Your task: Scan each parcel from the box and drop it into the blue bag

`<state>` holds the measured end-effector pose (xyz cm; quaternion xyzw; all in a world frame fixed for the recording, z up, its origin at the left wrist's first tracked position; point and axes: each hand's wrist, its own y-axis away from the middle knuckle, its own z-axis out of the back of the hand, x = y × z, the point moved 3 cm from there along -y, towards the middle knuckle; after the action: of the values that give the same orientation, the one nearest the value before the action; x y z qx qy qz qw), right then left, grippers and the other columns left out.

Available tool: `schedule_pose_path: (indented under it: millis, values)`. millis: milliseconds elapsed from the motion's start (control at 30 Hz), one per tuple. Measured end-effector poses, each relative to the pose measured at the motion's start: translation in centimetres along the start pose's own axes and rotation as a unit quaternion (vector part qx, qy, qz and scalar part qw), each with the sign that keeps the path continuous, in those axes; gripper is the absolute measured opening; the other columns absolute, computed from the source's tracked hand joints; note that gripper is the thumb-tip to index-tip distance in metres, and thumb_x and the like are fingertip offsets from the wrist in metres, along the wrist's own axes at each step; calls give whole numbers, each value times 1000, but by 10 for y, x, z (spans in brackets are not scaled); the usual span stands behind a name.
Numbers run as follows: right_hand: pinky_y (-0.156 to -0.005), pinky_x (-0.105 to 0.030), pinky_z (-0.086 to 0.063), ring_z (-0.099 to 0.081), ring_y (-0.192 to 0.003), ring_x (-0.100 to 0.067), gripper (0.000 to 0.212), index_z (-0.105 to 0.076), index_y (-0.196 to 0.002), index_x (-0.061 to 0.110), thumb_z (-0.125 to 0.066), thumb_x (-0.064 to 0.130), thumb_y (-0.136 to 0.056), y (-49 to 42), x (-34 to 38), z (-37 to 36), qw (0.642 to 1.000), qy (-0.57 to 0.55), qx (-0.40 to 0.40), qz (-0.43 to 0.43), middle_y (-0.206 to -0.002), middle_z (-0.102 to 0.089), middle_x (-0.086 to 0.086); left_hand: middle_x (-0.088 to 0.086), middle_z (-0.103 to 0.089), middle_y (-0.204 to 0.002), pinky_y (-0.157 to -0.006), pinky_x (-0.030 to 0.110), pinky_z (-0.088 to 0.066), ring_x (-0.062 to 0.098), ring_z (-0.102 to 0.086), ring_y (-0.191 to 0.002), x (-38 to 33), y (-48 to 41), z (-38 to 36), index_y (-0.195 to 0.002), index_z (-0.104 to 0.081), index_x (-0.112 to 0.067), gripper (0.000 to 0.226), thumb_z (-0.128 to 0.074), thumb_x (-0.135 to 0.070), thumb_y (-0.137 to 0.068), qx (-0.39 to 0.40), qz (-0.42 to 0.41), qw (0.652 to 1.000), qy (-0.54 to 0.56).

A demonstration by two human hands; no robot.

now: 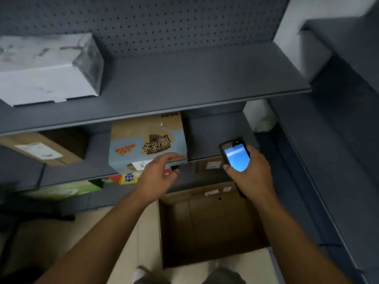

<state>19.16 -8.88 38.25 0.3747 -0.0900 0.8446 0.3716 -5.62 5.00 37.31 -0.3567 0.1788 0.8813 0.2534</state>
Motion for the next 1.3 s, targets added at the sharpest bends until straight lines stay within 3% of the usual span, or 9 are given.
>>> schedule_pose_path:
  millis: [133, 367, 667, 833, 1000, 1167, 1300]
  values:
    - [-93, -46, -49, -48, -116, -24, 88, -40, -138, 24, -82, 51, -65, -53, -40, -32, 1000, 22, 15, -8, -126, -49, -4, 7, -63, -136, -89, 22, -42, 19, -62, -115, -1, -32, -35, -140, -60, -22, 48, -72, -19, -93, 0, 35, 998, -45]
    - [-95, -42, -47, -47, -120, -28, 88, -42, -137, 18, -80, 51, -67, -124, -111, -103, 998, 64, 18, -7, -131, -47, -9, 17, -63, -135, -97, 33, -47, 33, -62, -119, 32, -82, -102, -144, -55, -15, 51, -67, -20, -95, 38, 58, 994, -86]
    - [-85, -42, -51, -55, -112, -30, 80, -47, -132, 15, -75, 56, -70, -229, -185, -190, 989, 148, 25, 10, -125, -53, -11, 10, -61, -138, -97, 36, -47, 28, -58, -122, 91, -111, -190, -144, -53, -22, 50, -67, -27, -97, 17, 63, 996, -66]
    - [-71, -34, -41, -56, -110, -32, 83, -47, -130, 11, -72, 62, -70, -271, -198, -220, 980, 199, 7, 2, -124, -54, -13, 3, -52, -149, -103, 38, -45, 23, -48, -135, 101, -99, -219, -148, -45, -33, 54, -63, -41, -98, 49, 47, 997, -42]
    - [-79, -37, -44, -54, -110, -31, 83, -49, -129, 9, -68, 61, -67, -307, -183, -245, 975, 220, 10, 8, -124, -53, -13, -4, -45, -156, -111, 50, -41, 19, -36, -144, 106, -98, -228, -151, -39, -39, 60, -55, -54, -96, 64, 44, 996, -41]
    - [-92, -42, -45, -51, -116, -33, 89, -47, -133, 7, -65, 65, -68, -313, -174, -257, 967, 255, -5, 5, -130, -50, -15, -6, -49, -152, -107, 42, -41, 17, -38, -142, 107, -104, -228, -150, -42, -37, 66, -48, -63, -89, 47, 43, 997, -36]
    - [-97, -42, -37, -45, -120, -34, 85, -45, -135, 8, -60, 65, -73, -308, -174, -258, 954, 298, -3, 19, -134, -46, -15, -4, -52, -149, -105, 37, -40, 18, -41, -139, 106, -106, -229, -150, -44, -34, 60, -55, -56, -95, 47, 35, 998, -38]
